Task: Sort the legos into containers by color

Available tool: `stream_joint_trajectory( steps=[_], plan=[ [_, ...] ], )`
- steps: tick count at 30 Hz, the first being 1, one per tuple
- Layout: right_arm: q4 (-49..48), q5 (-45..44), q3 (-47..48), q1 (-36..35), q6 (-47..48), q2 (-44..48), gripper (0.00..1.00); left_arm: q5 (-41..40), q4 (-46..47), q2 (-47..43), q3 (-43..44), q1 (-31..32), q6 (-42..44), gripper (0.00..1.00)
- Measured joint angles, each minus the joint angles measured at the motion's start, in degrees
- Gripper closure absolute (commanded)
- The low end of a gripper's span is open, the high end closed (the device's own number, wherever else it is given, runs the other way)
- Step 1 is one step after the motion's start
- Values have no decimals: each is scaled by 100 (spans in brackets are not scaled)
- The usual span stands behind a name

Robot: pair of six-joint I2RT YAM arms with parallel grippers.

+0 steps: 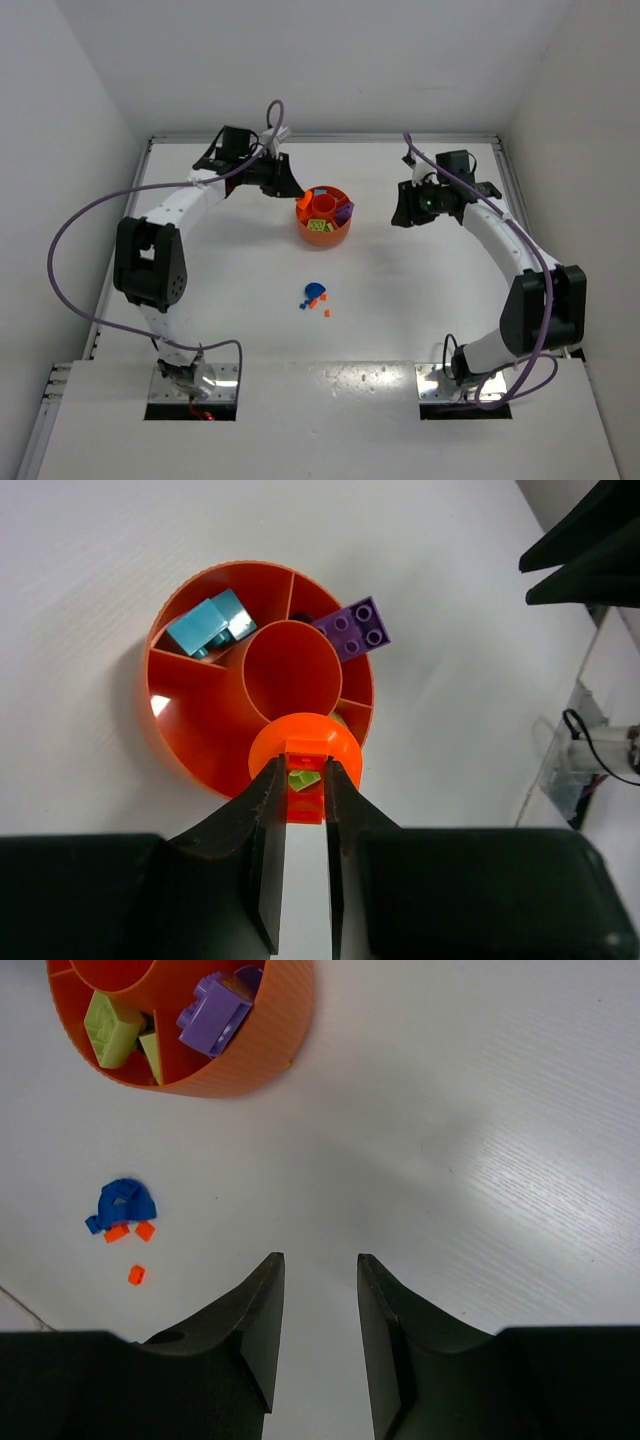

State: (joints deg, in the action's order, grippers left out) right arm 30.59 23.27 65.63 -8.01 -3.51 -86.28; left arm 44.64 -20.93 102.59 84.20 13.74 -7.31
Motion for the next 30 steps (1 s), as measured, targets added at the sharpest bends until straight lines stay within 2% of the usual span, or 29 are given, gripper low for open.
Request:
stream_joint_trajectory(
  steps=[7,23,26,27,30],
  plan=[
    [2,0,0,0,0,-9,64,411,385,413,22,-33,-520,100],
    [9,2,31,0,0,-103,64,409,734,1097,369,-151,-678,100],
    [20,2,46,0,0,-122,64,398,741,1167,369,-177,-682,87],
    [17,2,59,0,0,-136,64,398,741,1178,369,-179,-686,74],
    [17,4,87,0,0,-188,64,380,743,1191,369,-184,-693,57]
  ],
)
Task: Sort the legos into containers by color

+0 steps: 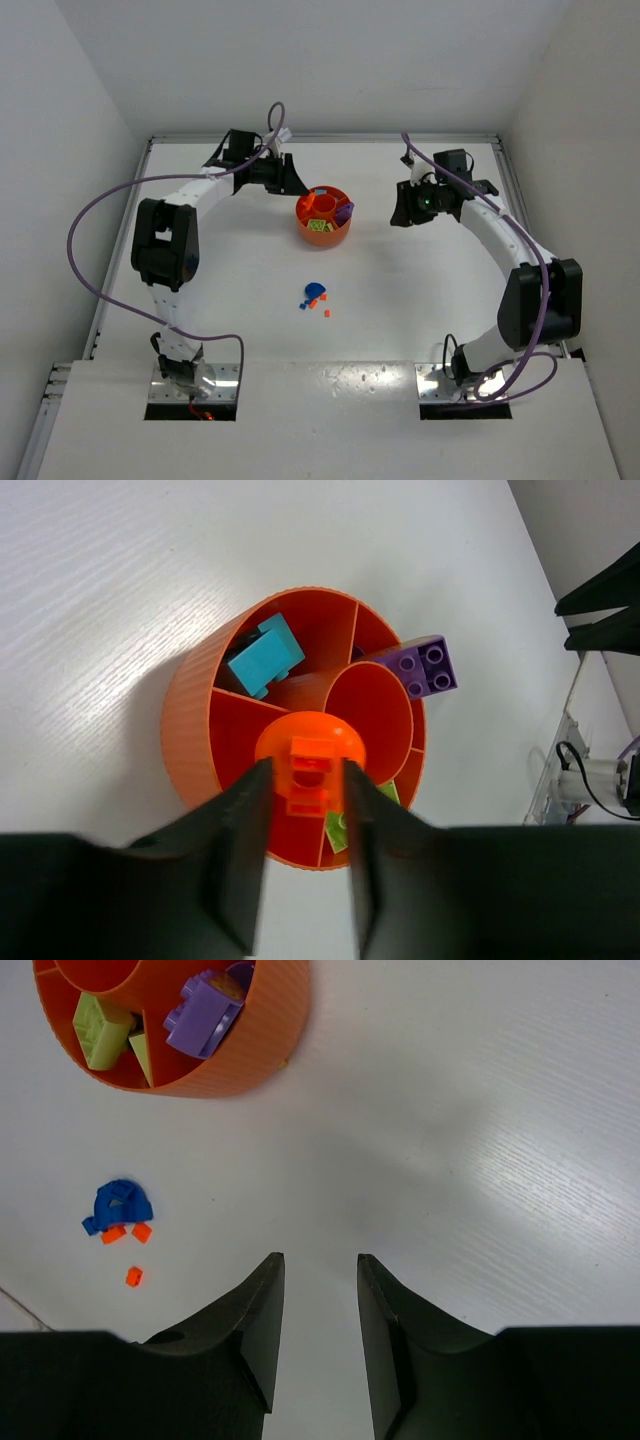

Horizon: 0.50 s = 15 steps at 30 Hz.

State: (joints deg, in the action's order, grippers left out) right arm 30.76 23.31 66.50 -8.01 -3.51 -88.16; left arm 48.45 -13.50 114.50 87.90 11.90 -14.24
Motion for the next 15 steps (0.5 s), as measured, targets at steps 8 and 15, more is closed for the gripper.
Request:
stream_joint_trajectory(
  steps=[8,15],
  plan=[
    [22,20,31,-2,0,-11,64,-116,28,-13,-2,-4,101,52],
    [46,33,42,-2,0,-9,64,-1043,-629,-1189,-745,428,1600,68]
  ],
)
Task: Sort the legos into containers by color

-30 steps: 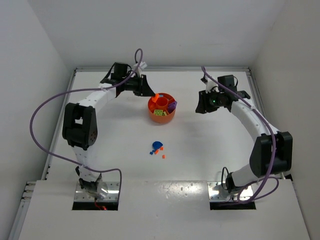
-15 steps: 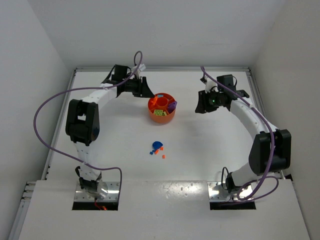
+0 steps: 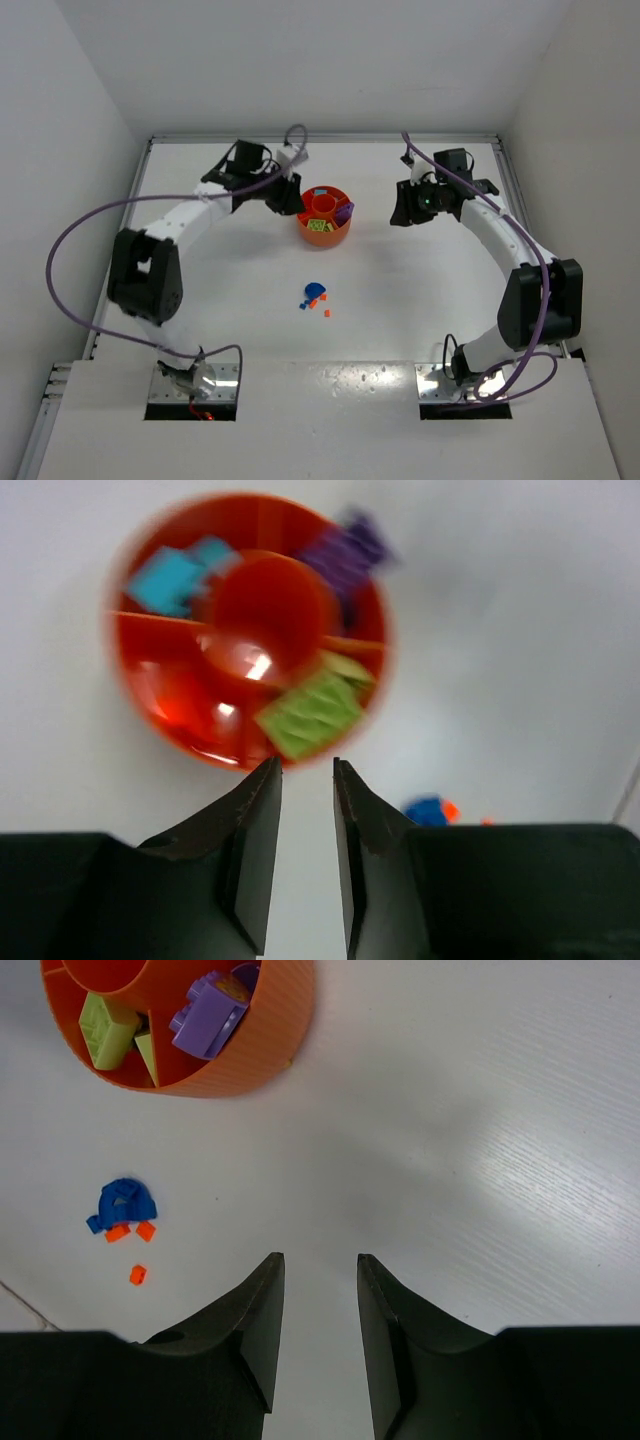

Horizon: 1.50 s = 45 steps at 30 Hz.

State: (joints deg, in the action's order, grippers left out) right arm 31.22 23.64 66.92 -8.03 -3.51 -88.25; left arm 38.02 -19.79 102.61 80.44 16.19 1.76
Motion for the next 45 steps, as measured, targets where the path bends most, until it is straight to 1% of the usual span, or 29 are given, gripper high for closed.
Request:
stream_joint_trajectory(
  steps=[1,3,5,7,8,9,11,12,14,16,19,23,24,25,26,34,41,45],
  plan=[
    [4,0,-2,0,0,2,64,-208,-129,-345,-249,221,284,69],
    [0,0,-9,0,0,15,64,-564,-339,-1126,-876,911,846,69],
    [-11,0,-33,0,0,44,64,-767,-590,-1790,-1469,1738,1331,65],
    [-17,0,-63,0,2,83,64,-885,-815,-2197,-1956,2393,1718,64],
    [-22,0,-76,0,2,94,64,-962,-914,-2337,-2168,2645,1875,60],
    [-22,0,-85,0,2,96,64,-1069,-1021,-2446,-2387,2876,2041,60],
    [-22,0,-92,0,2,98,64,-1224,-1191,-2511,-2638,3123,2234,57],
    [-24,0,-92,0,2,101,64,-1287,-1248,-2490,-2697,3202,2341,57],
    [-24,0,-96,0,2,120,64,-1397,-1307,-2430,-2726,3314,2505,54],
    [-26,0,-101,0,2,146,64,-1563,-1283,-2378,-2726,3418,2686,54],
    [-26,-2,-105,0,2,201,60,-1755,-1174,-2205,-2726,3692,2929,50],
    [-31,-57,-136,-2,2,284,57,-1880,-1001,-1792,-2719,3904,3099,50],
    [-31,-85,-140,-2,4,291,54,-1910,-953,-1676,-2719,3926,3119,50],
    [-31,-114,-146,0,4,293,46,-1939,-903,-1547,-2715,3939,3123,50],
    [-28,-138,-151,2,-15,293,45,-1956,-852,-1429,-2712,3941,3121,50],
    [-31,-286,-166,2,0,293,44,-2087,-323,-863,-2658,3941,2863,52],
    [-31,-313,-166,2,0,293,44,-2129,-44,-546,-2562,3941,2608,52],
    [-31,-317,-166,2,0,293,44,-2175,70,-328,-2538,3941,2522,56]
  ],
)
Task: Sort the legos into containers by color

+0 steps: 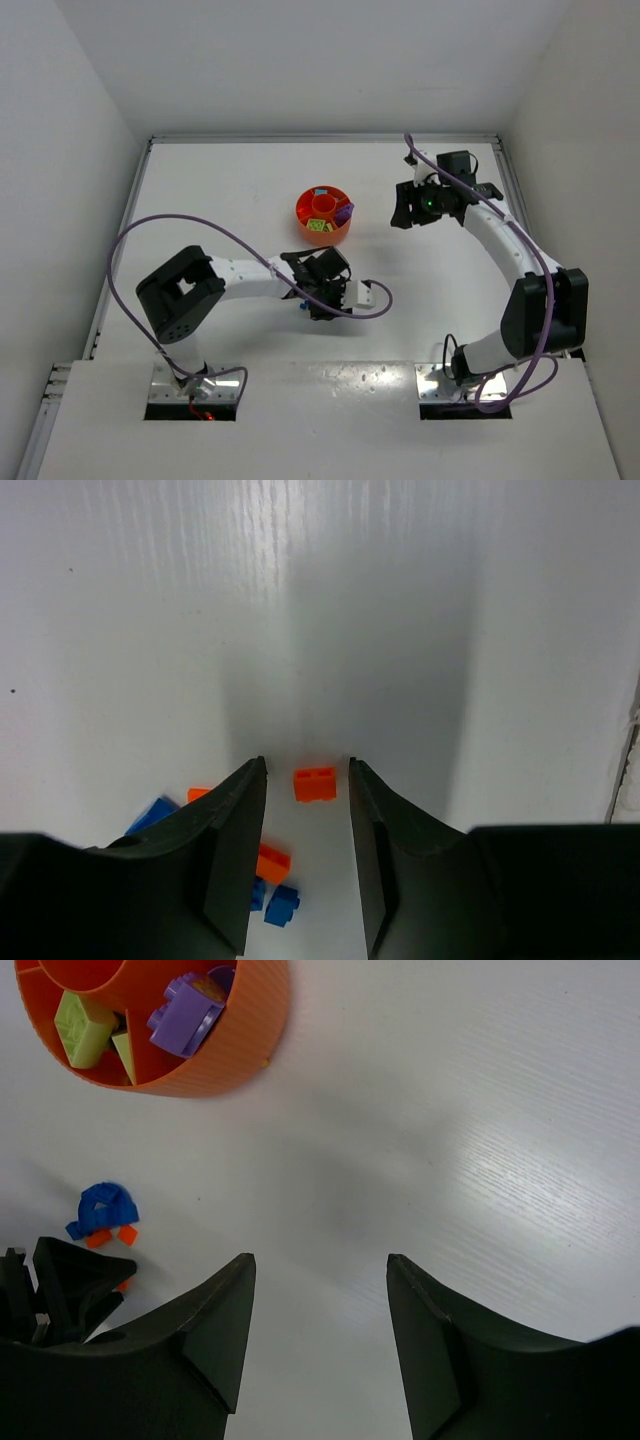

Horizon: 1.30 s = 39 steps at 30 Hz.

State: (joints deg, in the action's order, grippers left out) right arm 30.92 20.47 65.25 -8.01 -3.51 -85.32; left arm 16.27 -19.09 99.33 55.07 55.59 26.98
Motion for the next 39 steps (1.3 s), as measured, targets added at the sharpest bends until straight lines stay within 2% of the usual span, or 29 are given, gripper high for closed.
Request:
stream_joint_trajectory(
  steps=[4,7,13,14,19,21,31,35,39],
  plan=[
    [0,-26,0,0,0,0,44,-46,101,52,37,0,-68,60],
    [2,-37,0,0,0,0,44,-63,149,74,52,0,-105,69],
    [4,-39,0,0,0,0,44,-68,186,76,42,2,-157,79],
    [2,-39,0,0,0,0,44,-68,201,76,35,4,-160,85],
    [2,-37,0,0,0,-2,44,-68,282,42,-28,4,-186,88],
    [4,-37,0,0,-2,-2,44,-68,299,37,-39,4,-197,94],
    [2,-31,0,0,-2,-2,44,-114,-2,-92,31,-39,-232,95],
    [4,-31,0,0,-2,-2,44,37,-498,-422,538,-262,-315,95],
    [4,-31,0,0,0,-2,44,267,-767,-894,1399,-839,-369,95]
  ],
)
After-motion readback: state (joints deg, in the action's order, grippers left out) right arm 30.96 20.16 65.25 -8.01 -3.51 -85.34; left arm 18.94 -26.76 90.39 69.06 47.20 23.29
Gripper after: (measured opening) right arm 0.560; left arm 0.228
